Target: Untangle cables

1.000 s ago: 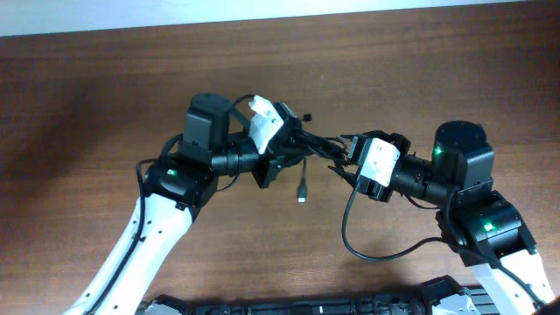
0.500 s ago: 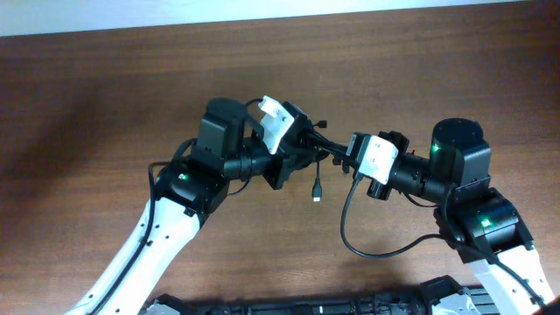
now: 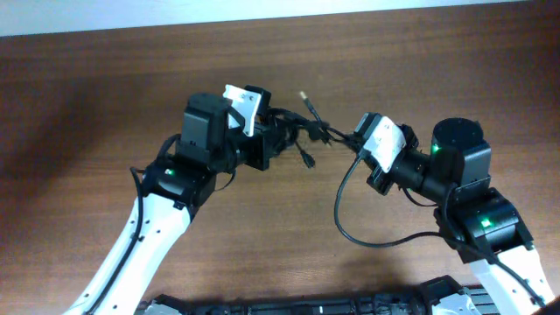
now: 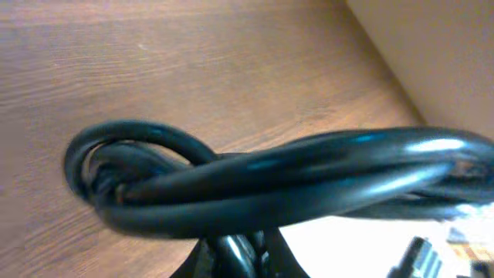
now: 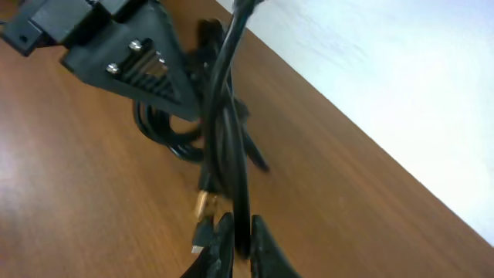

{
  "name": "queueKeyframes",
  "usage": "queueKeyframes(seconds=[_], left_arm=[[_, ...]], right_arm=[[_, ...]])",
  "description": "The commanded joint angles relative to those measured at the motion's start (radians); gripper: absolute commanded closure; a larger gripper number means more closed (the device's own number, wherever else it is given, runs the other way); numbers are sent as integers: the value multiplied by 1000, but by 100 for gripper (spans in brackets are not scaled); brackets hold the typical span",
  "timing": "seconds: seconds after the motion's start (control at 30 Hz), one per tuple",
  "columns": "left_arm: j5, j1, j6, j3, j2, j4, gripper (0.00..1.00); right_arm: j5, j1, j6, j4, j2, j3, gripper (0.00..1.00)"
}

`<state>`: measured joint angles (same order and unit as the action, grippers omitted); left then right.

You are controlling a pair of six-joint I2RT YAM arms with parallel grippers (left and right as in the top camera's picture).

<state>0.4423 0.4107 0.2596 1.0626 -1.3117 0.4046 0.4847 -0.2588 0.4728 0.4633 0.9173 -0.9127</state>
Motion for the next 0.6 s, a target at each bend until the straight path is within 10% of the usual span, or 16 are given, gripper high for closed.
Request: queueKeyframes(seconds=[0.0, 0.1, 0.57], left_arm=[[-49, -16, 17, 6, 4, -3, 100], [-35, -14, 17, 6, 4, -3, 100], [51, 171, 17, 6, 4, -56, 100]], right_arm=[[-33, -3, -45, 6, -19, -9, 39], [-14, -3, -45, 11, -19, -9, 1], [-256, -3, -79, -63, -7, -9, 1]])
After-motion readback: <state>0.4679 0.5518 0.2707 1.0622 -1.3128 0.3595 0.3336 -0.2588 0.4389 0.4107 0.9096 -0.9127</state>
